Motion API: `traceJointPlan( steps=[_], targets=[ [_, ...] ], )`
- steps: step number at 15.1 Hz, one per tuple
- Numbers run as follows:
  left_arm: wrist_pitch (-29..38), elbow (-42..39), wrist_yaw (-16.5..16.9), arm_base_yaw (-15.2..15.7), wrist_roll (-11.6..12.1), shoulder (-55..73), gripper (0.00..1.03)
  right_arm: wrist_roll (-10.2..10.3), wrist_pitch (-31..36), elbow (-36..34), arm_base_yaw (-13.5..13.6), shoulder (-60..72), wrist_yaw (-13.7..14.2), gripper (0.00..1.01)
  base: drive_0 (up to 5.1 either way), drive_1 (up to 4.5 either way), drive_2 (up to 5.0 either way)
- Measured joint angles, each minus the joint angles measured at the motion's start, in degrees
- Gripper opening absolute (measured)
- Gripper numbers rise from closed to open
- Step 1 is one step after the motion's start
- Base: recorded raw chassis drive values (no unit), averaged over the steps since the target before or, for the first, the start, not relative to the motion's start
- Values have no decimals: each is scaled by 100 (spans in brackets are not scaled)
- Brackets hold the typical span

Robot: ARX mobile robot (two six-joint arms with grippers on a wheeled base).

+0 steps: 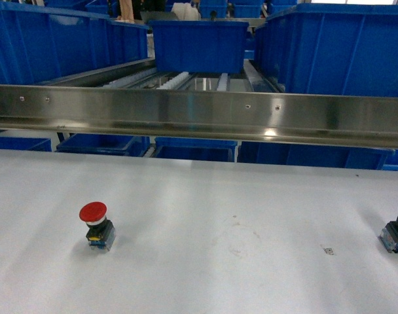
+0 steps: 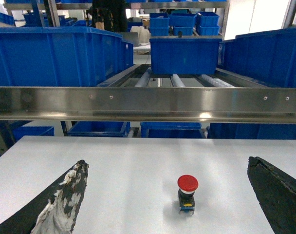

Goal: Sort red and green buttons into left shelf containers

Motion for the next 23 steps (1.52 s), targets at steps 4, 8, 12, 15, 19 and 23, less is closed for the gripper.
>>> traceJointPlan(
  steps=[4,8,12,15,19,23],
  targets=[
    [0,0,0,0,0,0,98,0,0,2,0,0,0,98,0,0,0],
    [0,0,0,0,0,0,98,0,0,2,0,0,0,98,0,0,0],
    [0,0,0,0,0,0,98,0,4,2,0,0,0,98,0,0,0],
    [1290,-11,-138,-87,9,872,98,-61,1550,-4,151,1283,20,98,0,0,0],
    [5464,990,-341,-813,205,6282,98,-647,5383,981,-400,6509,-485,98,0,0,0],
    [3429,3985,-175,-962,496,9549,98,-710,2398,4406,-798,10185,-1471,98,0,0,0]
  ],
)
